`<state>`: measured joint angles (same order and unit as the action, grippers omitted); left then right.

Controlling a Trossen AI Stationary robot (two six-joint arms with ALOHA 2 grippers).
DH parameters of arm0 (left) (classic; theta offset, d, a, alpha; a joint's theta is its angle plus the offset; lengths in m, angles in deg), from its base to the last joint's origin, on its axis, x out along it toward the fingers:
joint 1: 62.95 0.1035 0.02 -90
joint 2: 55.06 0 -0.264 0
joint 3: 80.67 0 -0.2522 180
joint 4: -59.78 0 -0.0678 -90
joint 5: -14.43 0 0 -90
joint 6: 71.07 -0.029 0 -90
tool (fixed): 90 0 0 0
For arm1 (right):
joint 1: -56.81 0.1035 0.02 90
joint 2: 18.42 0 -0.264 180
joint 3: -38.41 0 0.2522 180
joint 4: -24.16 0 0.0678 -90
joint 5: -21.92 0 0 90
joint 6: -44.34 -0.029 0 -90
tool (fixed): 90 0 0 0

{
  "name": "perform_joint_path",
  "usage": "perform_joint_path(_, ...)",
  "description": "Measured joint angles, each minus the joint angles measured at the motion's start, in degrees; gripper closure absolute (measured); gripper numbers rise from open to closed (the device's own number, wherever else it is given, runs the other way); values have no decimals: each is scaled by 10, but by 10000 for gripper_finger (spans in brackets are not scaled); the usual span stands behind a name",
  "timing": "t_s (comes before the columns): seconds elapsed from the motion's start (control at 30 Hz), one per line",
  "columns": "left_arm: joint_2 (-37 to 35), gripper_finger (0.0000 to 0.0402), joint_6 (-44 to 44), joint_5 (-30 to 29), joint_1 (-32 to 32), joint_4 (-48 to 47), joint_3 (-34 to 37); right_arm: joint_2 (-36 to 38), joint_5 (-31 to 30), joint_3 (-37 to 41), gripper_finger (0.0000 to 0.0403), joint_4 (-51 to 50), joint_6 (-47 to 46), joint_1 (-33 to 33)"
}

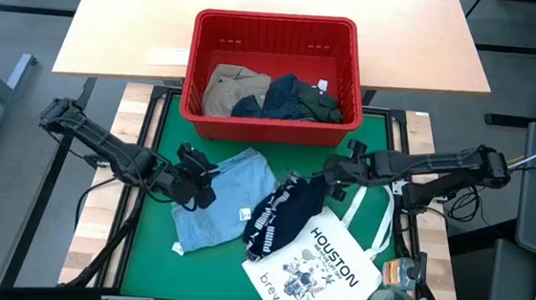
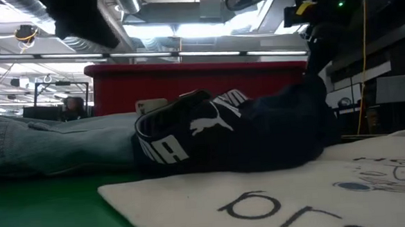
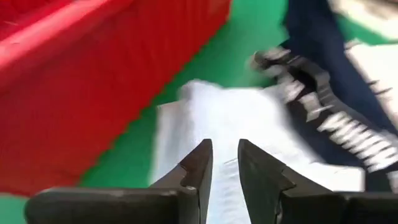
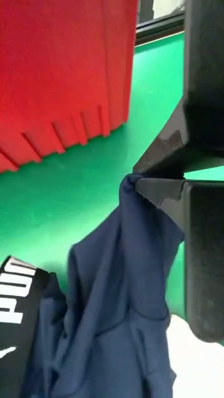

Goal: Fold Laundry from Bin
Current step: Fold the dark blue boxer shorts

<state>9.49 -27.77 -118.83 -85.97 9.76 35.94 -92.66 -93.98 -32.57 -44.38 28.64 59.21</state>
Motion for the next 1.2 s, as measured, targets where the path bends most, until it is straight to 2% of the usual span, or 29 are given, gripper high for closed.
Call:
perform_joint_path(0.17, 17, 326, 0, 112, -4, 166, 0, 0, 1, 0, 393, 22, 6, 2)
perform_joint_path(0.4, 138, 323, -47, 220, -55, 382, 0, 0, 35, 0, 393, 27, 13, 2)
perform_joint_path(0.57, 221, 292, 7, 234, -65, 498, 0, 0, 41, 0, 393, 27, 13, 2)
perform_joint_path(0.77, 289, 249, 50, 268, -65, 559, 0, 0, 41, 0, 393, 27, 13, 2)
perform_joint_path(1.2, 388, 244, 183, 269, -65, 618, 0, 0, 41, -1, 393, 27, 13, 2)
